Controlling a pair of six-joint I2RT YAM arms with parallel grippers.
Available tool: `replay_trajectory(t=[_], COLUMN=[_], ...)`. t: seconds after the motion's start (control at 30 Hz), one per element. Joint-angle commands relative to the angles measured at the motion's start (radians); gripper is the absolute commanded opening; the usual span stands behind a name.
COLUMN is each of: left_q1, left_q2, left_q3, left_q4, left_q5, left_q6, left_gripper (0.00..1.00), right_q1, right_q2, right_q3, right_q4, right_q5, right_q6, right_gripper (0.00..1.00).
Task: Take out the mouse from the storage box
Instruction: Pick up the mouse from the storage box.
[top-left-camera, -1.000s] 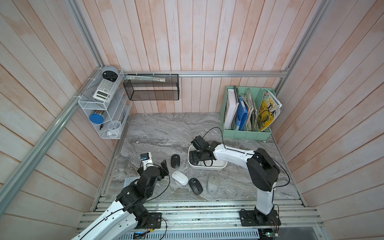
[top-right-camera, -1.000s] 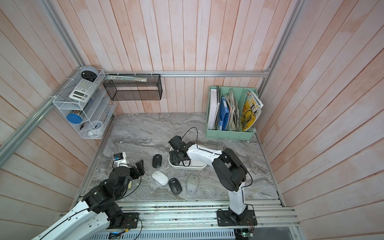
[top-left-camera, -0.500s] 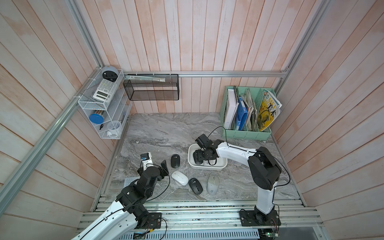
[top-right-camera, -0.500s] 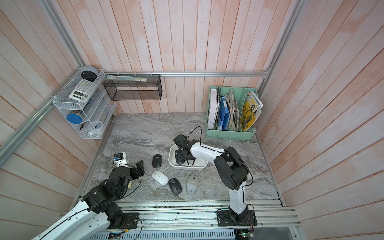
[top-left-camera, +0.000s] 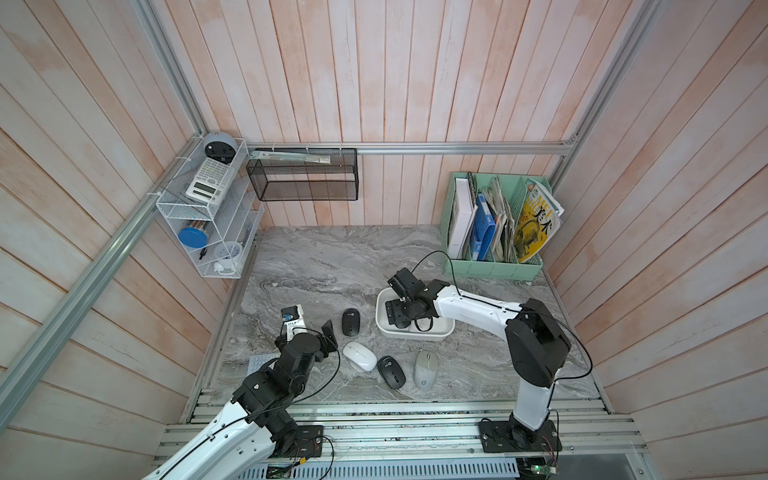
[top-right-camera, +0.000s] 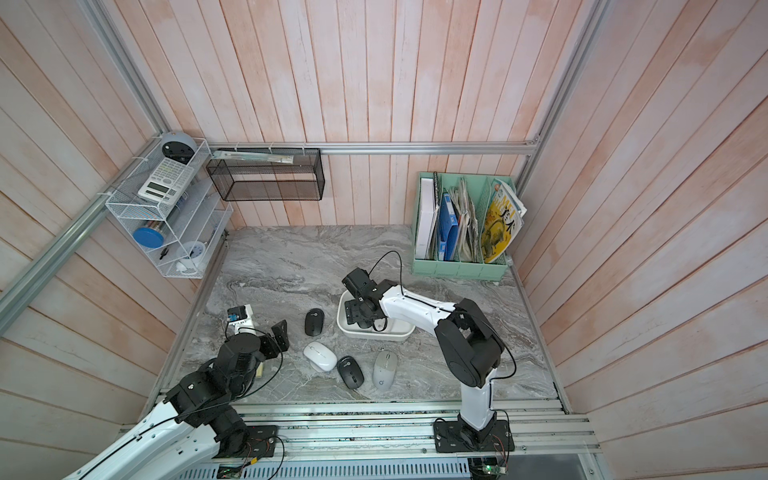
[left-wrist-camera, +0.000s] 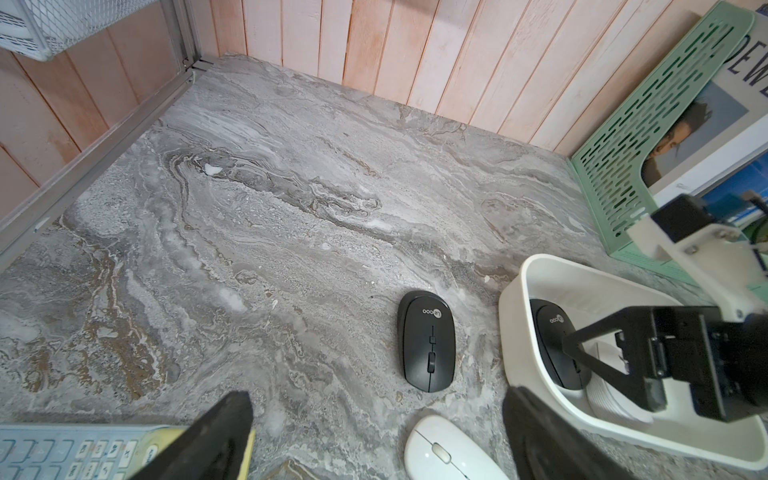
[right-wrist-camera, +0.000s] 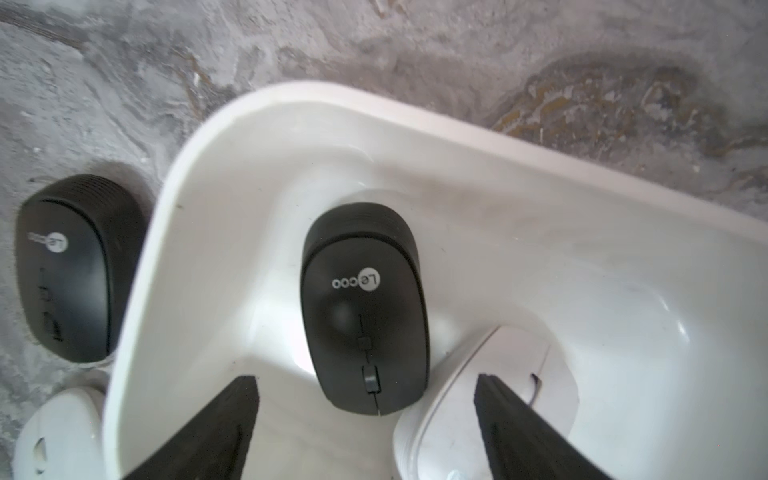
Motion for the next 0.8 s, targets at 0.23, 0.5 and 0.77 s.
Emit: replay_trajectory(t=[0.23,0.5,0.77], left_q1=[0.004,0.006,0.004], left_q2=[-0.014,-0.01,-0.007], left_q3=[-0.004,-0.004,-0.006], left_q4=[-0.017,-0.015,-0.014], left_q5=[-0.025,-0.027,-0.029], left_q6=[0.002,0.001,0.001], left_gripper=[1.0,1.0,1.0], right_q1=[-0.003,-0.003,-0.014], right_q2=[0.105,0.165,0.203], right_q3=[0.101,0.143,0.15], right_q4=[-0.065,-0.088,-0.081], right_q5=[-0.002,0.011,0.012], right_q6=[-0.102,-0.126,-0.132], right_gripper=[0.9,0.9,0.9])
